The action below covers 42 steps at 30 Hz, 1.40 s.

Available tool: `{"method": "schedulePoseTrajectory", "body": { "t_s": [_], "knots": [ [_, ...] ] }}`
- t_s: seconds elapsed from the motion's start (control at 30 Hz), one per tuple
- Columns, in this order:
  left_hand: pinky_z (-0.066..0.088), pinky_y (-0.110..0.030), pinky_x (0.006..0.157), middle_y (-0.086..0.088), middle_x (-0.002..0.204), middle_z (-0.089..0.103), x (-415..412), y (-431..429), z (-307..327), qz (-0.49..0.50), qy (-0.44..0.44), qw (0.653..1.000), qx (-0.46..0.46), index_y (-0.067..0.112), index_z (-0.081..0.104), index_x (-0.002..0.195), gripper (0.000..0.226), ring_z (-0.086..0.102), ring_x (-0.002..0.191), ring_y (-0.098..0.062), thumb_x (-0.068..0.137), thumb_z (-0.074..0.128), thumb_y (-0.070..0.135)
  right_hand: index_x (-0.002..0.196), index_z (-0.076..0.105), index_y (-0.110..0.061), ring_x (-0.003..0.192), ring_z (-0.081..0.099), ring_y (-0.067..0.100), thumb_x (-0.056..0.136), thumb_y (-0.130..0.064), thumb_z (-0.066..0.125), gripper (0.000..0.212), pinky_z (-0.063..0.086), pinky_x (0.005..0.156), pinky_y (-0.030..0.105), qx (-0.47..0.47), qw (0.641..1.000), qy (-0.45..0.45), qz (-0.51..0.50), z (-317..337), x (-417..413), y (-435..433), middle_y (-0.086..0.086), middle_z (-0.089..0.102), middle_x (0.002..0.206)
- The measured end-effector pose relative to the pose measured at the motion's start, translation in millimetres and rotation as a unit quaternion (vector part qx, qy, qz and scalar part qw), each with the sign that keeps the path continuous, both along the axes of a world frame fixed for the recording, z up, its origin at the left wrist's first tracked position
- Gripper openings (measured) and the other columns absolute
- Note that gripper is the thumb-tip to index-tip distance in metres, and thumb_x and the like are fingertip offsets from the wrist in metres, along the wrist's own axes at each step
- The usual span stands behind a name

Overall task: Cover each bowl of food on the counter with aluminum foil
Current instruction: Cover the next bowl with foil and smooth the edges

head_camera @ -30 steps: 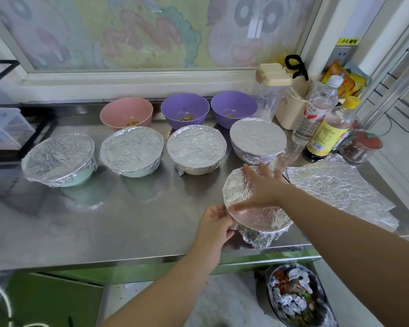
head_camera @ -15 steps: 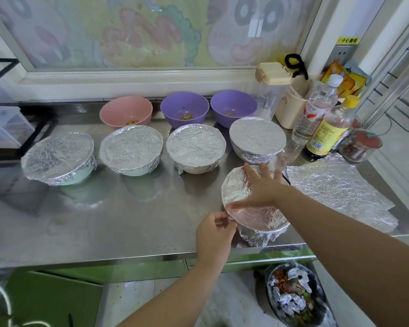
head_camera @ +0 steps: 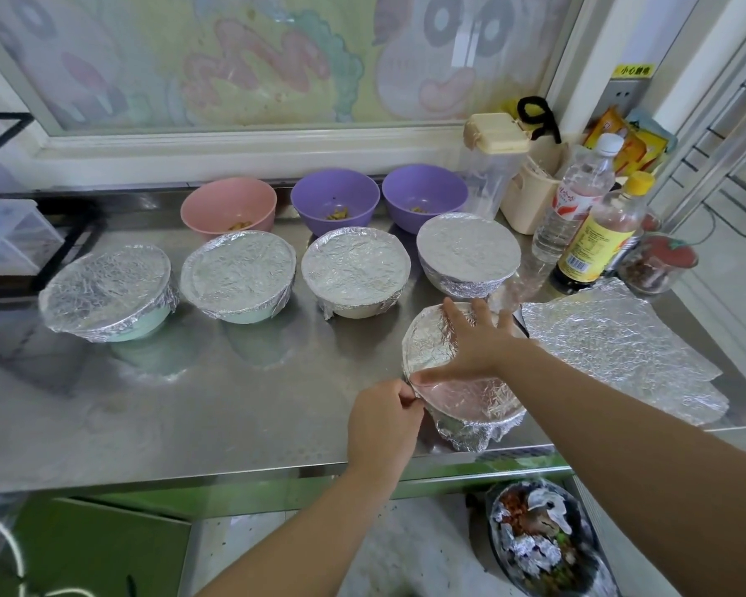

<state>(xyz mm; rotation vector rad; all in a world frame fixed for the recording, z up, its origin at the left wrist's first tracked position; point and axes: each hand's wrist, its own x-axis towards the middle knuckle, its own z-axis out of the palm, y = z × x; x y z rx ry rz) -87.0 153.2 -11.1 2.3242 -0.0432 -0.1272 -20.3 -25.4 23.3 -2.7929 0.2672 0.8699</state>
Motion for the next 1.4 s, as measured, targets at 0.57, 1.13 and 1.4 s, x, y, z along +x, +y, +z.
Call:
{"method": "schedulePoseTrajectory", "body": {
  "t_s": [0.57, 1.13, 1.4],
  "knots": [
    [0.042, -0.036, 0.110, 0.019, 0.162, -0.018, -51.8, -24.2, -8.9, -0.126, 0.086, 0.984, -0.091, 0.023, -0.014, 0.157, 0.091, 0.042, 0.135, -0.027, 0.093, 0.049, 0.010, 0.151, -0.024, -0.048, 0.148, -0.025, 0.048, 0.010, -0.110, 0.039, 0.167, 0.007, 0.113, 0.077, 0.003, 1.000, -0.001, -0.015, 1.3, 0.8, 2.4, 0.002, -0.026, 0.166],
    [0.030, -0.039, 0.118, 0.006, 0.152, 0.042, 6.6, 9.2, 20.3, 0.016, 0.241, 0.912, -0.331, 0.025, 0.038, 0.150, 0.056, 0.042, 0.139, -0.017, 0.095, 0.045, 0.029, 0.151, -0.027, -0.047, 0.147, -0.031, 0.042, 0.012, -0.113, 0.036, 0.166, 0.000, 0.115, 0.074, 0.002, 1.000, -0.010, -0.017, -1.4, -1.9, 3.2, 0.004, -0.031, 0.164],
    [0.046, -0.028, 0.093, -0.014, 0.107, 0.058, 6.8, -12.6, 24.1, 0.091, 0.316, 0.777, -0.536, 0.010, 0.058, 0.102, 0.019, 0.058, 0.103, -0.022, 0.093, 0.052, 0.025, 0.154, -0.026, -0.042, 0.148, -0.024, 0.049, 0.034, -0.106, 0.050, 0.155, 0.008, 0.112, 0.079, 0.002, 0.999, 0.000, -0.047, 10.1, -7.6, 8.2, 0.003, -0.031, 0.164]
  ]
}}
